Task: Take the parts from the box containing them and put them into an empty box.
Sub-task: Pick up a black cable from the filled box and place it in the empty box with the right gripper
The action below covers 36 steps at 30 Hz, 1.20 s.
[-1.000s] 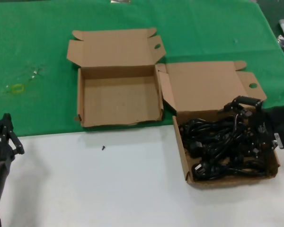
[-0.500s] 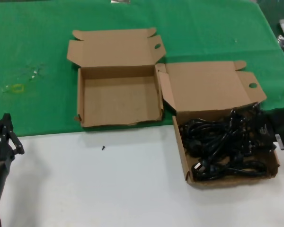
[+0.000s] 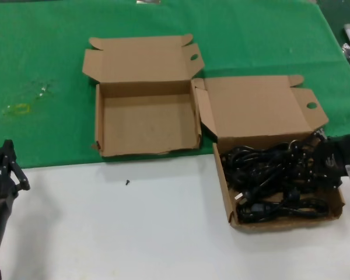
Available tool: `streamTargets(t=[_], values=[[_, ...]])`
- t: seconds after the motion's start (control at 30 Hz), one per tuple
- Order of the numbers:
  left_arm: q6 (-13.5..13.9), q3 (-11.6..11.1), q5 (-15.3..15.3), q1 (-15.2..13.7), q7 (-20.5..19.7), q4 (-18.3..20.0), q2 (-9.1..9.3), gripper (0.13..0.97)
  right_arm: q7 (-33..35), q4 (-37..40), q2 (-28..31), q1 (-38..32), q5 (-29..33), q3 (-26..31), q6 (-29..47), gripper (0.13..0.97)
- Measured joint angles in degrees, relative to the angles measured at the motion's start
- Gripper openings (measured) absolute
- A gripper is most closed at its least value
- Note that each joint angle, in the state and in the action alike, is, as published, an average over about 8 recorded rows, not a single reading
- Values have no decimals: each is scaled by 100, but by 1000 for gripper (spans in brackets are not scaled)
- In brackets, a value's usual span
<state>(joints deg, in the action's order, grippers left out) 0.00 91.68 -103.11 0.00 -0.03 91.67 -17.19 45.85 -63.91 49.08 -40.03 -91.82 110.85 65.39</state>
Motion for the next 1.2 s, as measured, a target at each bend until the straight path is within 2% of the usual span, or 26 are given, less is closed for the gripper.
streamTargets(t=[0.13,0.47,0.73,0.97,1.2], values=[[0,0,0,0,0,0,0,142,-67,-82,77,68,-42,-59,-8,253],[0,0,0,0,0,0,0,142,-501,-423,328,208,-169,-223,17,237],[0,0,0,0,0,0,0,142,-1081,-738,390,44,-204,-296,29,235],[0,0,0,0,0,0,0,142,-1454,-893,119,-292,-111,-223,-98,235],[0,0,0,0,0,0,0,142,-1606,-832,-467,-702,100,18,-327,234]])
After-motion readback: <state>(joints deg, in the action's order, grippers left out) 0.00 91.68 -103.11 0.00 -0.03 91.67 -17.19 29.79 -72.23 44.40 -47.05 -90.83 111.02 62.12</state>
